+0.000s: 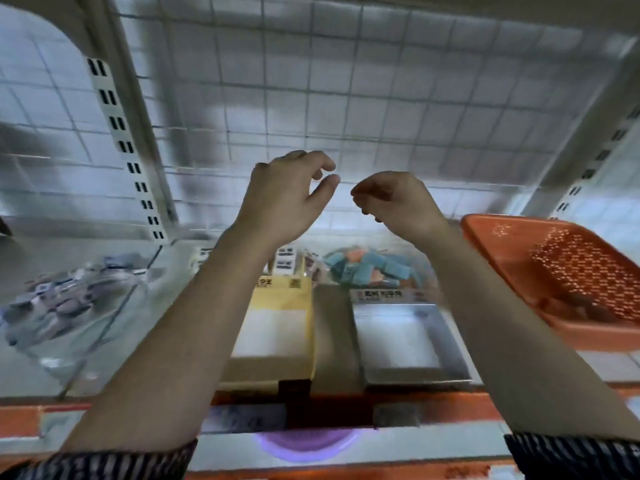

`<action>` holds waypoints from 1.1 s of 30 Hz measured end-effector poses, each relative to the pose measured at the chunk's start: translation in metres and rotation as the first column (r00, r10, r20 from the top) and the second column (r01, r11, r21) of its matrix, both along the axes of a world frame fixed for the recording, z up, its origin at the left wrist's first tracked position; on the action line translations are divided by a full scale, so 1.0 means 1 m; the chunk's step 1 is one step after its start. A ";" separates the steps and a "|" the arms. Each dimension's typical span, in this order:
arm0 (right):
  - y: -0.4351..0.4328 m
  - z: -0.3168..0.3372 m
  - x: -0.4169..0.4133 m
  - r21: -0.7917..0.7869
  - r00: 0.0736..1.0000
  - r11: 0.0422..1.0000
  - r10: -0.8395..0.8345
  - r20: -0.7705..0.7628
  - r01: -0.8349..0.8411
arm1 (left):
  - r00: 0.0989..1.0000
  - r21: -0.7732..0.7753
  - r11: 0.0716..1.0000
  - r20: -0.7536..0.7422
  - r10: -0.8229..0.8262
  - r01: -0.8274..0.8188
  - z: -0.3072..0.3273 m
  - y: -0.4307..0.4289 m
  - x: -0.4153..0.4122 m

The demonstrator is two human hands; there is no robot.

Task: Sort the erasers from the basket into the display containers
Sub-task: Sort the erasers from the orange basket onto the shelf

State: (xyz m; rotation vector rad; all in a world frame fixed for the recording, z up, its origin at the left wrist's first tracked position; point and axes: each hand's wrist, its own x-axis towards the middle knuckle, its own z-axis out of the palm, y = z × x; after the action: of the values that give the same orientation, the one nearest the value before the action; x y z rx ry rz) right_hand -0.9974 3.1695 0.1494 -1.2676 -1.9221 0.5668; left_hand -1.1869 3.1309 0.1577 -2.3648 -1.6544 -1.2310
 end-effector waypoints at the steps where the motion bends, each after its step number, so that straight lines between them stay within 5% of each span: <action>1: -0.001 0.000 0.023 0.004 0.999 0.999 -0.033 0.006 0.033 | 1.000 -0.013 1.000 -0.010 -0.028 0.028 0.000 0.005 0.022; 8: -0.005 0.000 0.182 0.019 0.975 0.978 -0.207 0.081 0.206 | 0.981 -0.119 0.975 -0.030 -0.194 0.189 -0.012 0.022 0.159; 17: 0.000 -0.028 0.328 -0.103 0.862 0.964 -0.166 0.478 0.243 | 0.961 -0.188 0.943 0.029 -0.274 0.274 -0.033 0.028 0.282; 22: -0.002 -0.043 0.355 -0.253 0.765 0.945 0.005 0.644 0.207 | 0.956 -0.193 0.936 0.065 -0.286 0.293 -0.046 0.034 0.317; 33: 0.000 -0.065 0.354 -0.394 0.745 0.895 0.115 0.657 0.209 | 0.948 -0.258 0.912 0.083 -0.307 0.318 -0.063 0.046 0.341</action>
State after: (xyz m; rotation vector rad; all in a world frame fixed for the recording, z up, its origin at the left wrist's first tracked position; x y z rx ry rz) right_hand -0.6431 3.1692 0.0845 -2.0319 -2.4115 0.5960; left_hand -0.8461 3.1765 0.0949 -2.8821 -1.5884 -1.1620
